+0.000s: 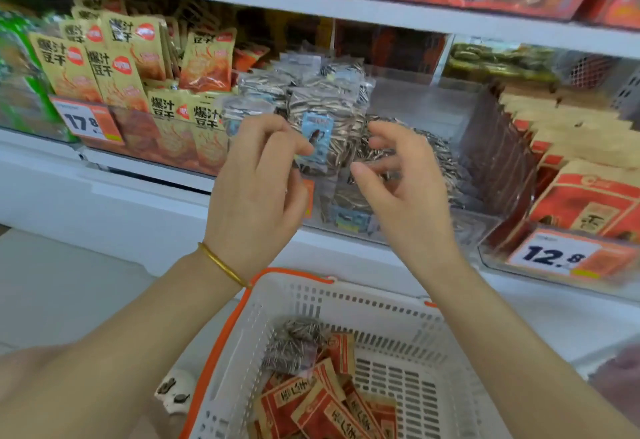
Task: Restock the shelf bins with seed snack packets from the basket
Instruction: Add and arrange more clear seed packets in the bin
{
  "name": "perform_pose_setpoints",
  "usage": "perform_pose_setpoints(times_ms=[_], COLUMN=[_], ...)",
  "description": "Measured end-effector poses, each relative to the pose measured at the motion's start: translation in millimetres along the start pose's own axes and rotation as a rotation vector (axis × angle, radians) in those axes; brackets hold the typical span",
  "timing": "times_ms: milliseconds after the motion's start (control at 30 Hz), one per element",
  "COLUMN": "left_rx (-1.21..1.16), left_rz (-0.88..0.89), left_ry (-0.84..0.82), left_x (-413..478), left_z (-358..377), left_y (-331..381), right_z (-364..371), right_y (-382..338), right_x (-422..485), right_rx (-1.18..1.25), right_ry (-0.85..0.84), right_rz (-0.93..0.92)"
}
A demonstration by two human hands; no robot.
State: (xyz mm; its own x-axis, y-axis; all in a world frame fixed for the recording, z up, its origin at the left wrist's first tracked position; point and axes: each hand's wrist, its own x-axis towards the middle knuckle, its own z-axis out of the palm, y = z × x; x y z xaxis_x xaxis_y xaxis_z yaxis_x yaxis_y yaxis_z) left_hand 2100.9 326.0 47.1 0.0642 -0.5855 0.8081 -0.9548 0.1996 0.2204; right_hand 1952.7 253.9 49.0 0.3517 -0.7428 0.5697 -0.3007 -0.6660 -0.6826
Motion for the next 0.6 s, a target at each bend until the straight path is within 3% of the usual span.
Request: perform_pose_setpoints(times_ms=[67, 133, 300, 400, 500, 600], left_rx=[-0.042, -0.038, -0.005, -0.030, -0.017, -0.003], left_rz=[0.057, 0.138, 0.299, 0.284, 0.264, 0.233], left_ry=[-0.157, -0.388, -0.820, -0.949, -1.021, -1.090], left_x=[-16, -42, -103, -119, -125, -127], left_z=[-1, 5, 24, 32, 37, 45], left_y=[13, 22, 28, 25, 17, 14], right_z=[-10, -11, 12, 24, 34, 38], right_y=[7, 32, 137, 182, 198, 192], right_x=[-29, -62, -150, -202, -236, -249], right_rx=[0.031, 0.017, -0.264, -0.290, -0.369, -0.184], right_ry=[-0.001, -0.124, -0.733, -0.971, -1.197, -1.465], right_rz=[-0.025, 0.047, 0.455, 0.674, 0.619, 0.693])
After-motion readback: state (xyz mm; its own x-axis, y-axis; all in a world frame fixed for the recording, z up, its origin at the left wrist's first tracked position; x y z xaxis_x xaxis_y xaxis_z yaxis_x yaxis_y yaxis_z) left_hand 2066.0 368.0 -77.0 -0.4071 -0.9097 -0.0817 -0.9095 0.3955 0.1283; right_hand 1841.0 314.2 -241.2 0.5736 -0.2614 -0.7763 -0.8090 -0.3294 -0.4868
